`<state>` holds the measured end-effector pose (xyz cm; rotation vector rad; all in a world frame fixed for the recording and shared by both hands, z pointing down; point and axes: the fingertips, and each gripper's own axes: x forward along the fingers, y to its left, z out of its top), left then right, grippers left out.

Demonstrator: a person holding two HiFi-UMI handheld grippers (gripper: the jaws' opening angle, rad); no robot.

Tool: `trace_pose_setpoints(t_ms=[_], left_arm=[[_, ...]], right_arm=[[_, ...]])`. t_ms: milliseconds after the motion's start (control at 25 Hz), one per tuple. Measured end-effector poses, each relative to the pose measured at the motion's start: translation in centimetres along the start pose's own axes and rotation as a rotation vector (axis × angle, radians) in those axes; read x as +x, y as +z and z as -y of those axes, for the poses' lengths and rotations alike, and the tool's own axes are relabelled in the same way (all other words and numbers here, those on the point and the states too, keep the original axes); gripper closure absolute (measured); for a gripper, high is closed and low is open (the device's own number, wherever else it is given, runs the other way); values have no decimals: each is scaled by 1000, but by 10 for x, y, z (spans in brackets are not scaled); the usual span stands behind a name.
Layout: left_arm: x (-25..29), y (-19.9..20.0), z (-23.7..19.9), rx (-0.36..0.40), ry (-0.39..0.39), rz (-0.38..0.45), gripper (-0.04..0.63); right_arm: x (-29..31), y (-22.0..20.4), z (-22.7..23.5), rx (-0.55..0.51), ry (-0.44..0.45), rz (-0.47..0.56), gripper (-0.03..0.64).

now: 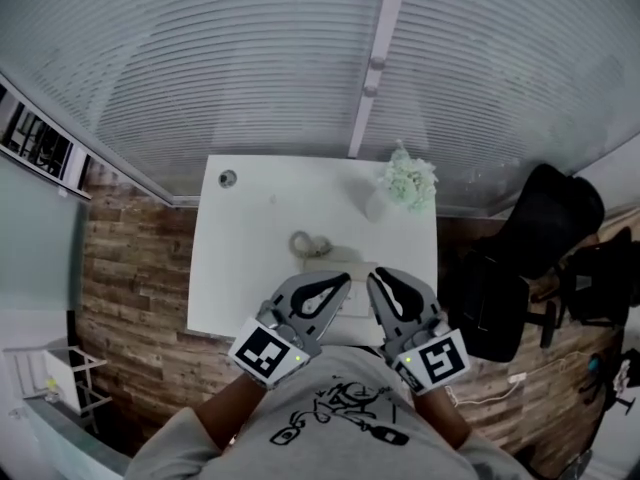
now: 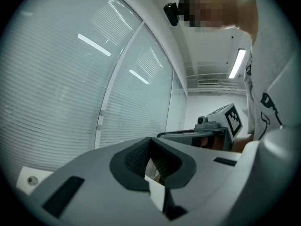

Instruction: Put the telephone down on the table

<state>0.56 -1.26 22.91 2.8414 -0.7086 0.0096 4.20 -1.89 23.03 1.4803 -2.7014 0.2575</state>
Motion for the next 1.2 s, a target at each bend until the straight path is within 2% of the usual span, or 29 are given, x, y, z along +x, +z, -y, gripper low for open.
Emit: trace_pose_setpoints(t_ms=[160, 400, 880, 1200], left_arm=[[-2, 14, 9, -10, 3, 15, 594], [-3, 31, 14, 0, 10, 37, 593], [-5, 35, 18, -19, 10, 45, 594], [-6, 36, 25, -4, 7, 54, 594]], right_arm=[[-3, 21, -14, -17, 44, 8, 561], [-4, 31, -18, -13, 54, 1, 572], [-8, 39, -22, -16, 51, 10, 574], [-15, 41, -27, -25, 56, 20, 574]])
